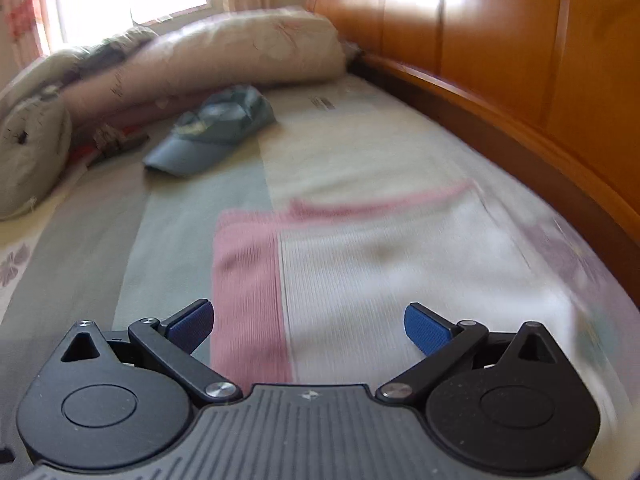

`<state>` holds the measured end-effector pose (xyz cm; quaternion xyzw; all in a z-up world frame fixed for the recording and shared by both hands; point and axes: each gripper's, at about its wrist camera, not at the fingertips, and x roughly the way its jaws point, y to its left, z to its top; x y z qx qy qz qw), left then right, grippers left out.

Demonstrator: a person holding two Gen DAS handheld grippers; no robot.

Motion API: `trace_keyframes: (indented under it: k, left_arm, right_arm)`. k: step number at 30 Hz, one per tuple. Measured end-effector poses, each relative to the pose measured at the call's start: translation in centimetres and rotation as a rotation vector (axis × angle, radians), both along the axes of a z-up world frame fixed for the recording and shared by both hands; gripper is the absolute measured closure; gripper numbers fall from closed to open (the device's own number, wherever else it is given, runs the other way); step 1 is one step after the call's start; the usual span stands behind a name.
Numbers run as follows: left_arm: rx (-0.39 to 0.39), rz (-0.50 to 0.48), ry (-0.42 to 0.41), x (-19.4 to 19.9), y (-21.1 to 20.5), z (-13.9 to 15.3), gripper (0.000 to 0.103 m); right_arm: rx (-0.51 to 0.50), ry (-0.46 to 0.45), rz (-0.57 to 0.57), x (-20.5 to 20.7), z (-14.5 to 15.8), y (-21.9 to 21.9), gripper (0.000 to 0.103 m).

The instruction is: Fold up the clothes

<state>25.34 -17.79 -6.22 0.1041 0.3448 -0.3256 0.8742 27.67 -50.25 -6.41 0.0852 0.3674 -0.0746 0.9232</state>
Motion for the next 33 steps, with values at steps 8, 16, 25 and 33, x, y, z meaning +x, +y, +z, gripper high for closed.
trace_keyframes:
  k: [8, 16, 25, 33]
  left_arm:
    - [-0.022, -0.033, -0.045, -3.2, -1.0, 2.6, 0.002]
    - [0.006, -0.046, -0.147, -7.9, -1.6, 4.6, 0.001]
    - [0.026, -0.036, -0.250, -13.1, -1.7, 6.6, 0.001]
    - [0.010, -0.071, -0.125, -14.8, -0.5, 7.4, 0.001]
  right_arm:
    - [0.056, 0.018, -0.080, -8.1, 2.6, 2.5, 0.000]
    - [0.108, 0.032, -0.132, -16.3, 3.6, 6.4, 0.000]
    - [0.122, 0.001, -0.140, -22.5, 5.3, 9.9, 0.000]
    - [0.080, -0.023, -0.141, -26.1, 6.9, 12.3, 0.000]
